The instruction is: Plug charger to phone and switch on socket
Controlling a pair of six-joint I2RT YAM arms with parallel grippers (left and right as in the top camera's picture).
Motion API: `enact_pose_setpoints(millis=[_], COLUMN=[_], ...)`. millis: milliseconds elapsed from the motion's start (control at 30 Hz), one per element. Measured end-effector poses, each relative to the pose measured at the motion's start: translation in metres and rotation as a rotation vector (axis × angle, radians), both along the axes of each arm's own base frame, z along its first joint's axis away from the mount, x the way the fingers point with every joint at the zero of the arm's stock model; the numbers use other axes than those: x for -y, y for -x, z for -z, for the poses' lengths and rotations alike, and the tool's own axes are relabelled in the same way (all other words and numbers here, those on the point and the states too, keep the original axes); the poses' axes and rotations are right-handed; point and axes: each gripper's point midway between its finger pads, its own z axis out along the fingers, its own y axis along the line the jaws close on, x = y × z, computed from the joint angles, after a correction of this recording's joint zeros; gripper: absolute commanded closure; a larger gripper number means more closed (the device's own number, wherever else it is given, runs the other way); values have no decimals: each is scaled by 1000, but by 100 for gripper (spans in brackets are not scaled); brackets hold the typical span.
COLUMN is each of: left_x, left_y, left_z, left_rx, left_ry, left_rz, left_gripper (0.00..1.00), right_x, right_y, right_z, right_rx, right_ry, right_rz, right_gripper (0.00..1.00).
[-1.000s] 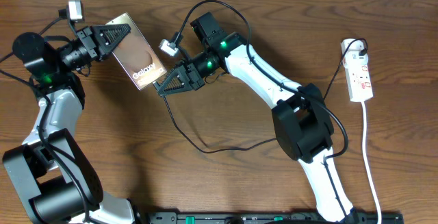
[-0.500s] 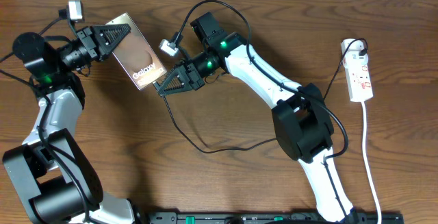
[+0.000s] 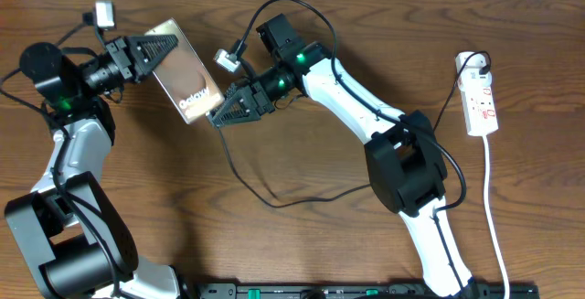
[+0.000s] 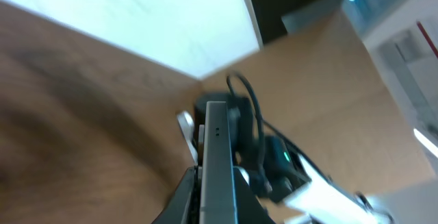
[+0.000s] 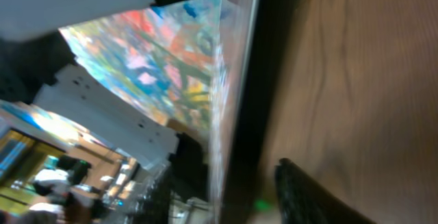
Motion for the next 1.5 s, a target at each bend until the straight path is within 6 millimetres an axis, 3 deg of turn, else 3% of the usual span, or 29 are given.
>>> enact_pose_setpoints(millis=[67,167,667,800,1033,1233,1500], left_x=[4,9,7,-5,-31,-35,-38], left_y=[3,6,6,6,6,6,1], left_z=[0,1,1,1,1,2,22], left_rx=[-1,-2,-3,-3,-3,-13,-183], left_ry=[-1,-3,-3,-3,-3,2,81], left_rz=[24,49,49,21,-43,-52,-88], left_gripper=[93,93,93,93,93,93,93], right_x=[1,2,5,12,41,67,98], right_y=[-2,-4,-5,-11,-38,-56,-68], right_z=[0,0,1,2,6,24,70], right_rx=[-2,2,-11,-44,-103,-185,-217], right_ry=[2,0,10,32,73,211,509], right_rz=[5,9,14,33,114,209,333], right_gripper=[18,1,1,1,1,1,1])
